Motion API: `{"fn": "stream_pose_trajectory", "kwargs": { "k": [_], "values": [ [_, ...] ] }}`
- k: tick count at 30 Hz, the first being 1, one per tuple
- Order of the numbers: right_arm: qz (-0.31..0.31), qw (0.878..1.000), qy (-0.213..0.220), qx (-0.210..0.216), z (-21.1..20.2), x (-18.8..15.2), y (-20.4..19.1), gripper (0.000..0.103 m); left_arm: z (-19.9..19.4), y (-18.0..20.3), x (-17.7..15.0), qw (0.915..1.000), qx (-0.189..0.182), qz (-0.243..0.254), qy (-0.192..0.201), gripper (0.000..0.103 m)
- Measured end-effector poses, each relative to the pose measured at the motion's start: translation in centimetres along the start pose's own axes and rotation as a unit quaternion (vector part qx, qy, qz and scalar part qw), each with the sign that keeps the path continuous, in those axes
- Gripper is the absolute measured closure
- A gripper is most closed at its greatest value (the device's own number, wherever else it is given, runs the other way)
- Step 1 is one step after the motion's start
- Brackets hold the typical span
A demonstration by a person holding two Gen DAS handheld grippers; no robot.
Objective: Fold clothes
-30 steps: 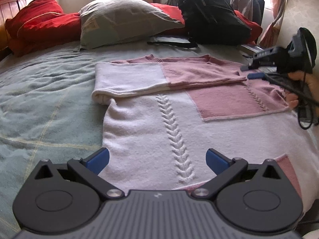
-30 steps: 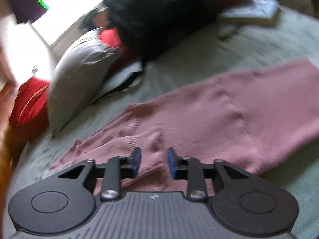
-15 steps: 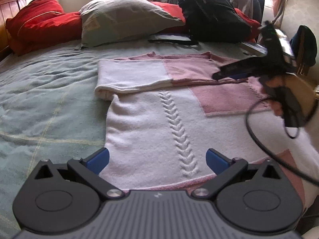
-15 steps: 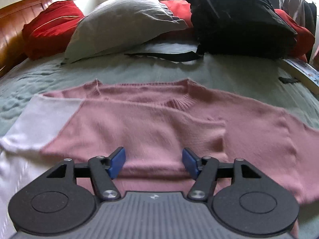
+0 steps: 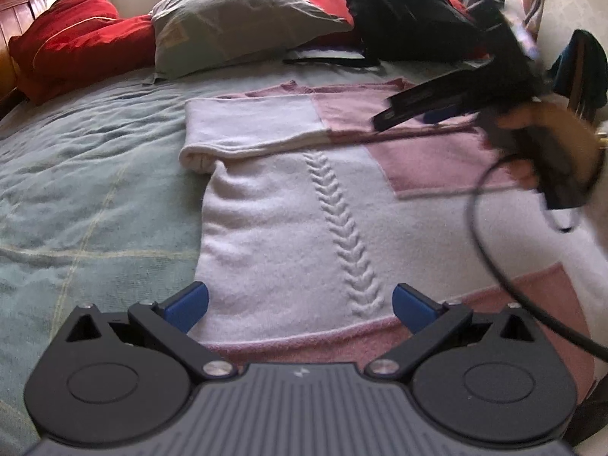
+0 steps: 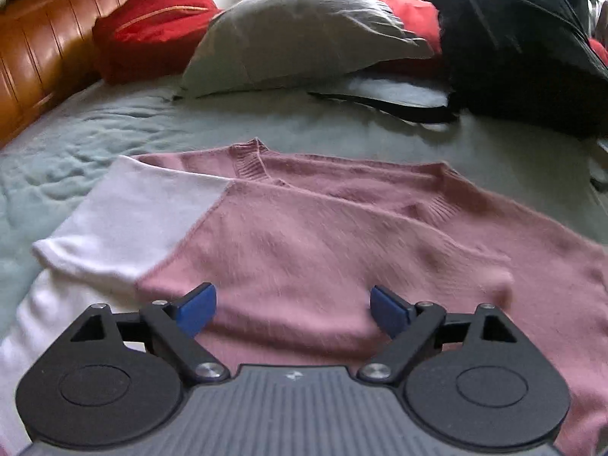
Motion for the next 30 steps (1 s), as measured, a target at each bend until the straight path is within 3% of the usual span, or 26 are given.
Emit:
{"fn": "stream_pose_trajectory", "kwargs": {
  "k": [6,11,16,21,23,27,30],
  "values": [
    [0.071,0.994,0.066,0.042,-9.1,-4.2,4.1,0.003,-0.7,2.0,-0.2,0.9997,-0.009,0.023,0.005,0.001],
    [0.12,0.988,0.044,0.082,-12.0,-11.3,4.7,0.002,-1.6,4.6,-0.2,0.9991,-0.014,0.039,0.01,0.001],
    [0.151,0.981,0.062,0.105,-15.0,-16.2,5.5,0.002,-2.6,7.4,-0.3,0.9982,-0.023,0.054,0.015,0.001],
    [0.19,0.97,0.134,0.075,-19.8,-17.3,10.5,0.0,-3.2,10.3,-0.5,0.9972,-0.038,0.063,0.017,0.001],
    [0.22,0.961,0.158,0.05,-21.3,-18.2,14.2,0.0,-3.3,11.5,-0.5,0.9968,-0.046,0.064,0.016,0.001],
    [0.306,0.931,0.196,0.027,-23.5,-21.0,22.4,0.0,-3.3,13.9,-0.7,0.9958,-0.063,0.065,0.011,0.001],
    [0.349,0.914,0.204,0.011,-23.5,-22.7,27.1,0.0,-3.2,15.6,-0.7,0.995,-0.067,0.073,0.012,0.001]
  ]
}}
Point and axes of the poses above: each gripper's, at about its wrist camera, not at the fingertips, and z roughly the way its jaws point, y to its right, x to its top, the point moved 7 cm from there along z, roughly the way its jaws point, and after that the axes turned 12 degrees about -z, right-handed, at the moved point
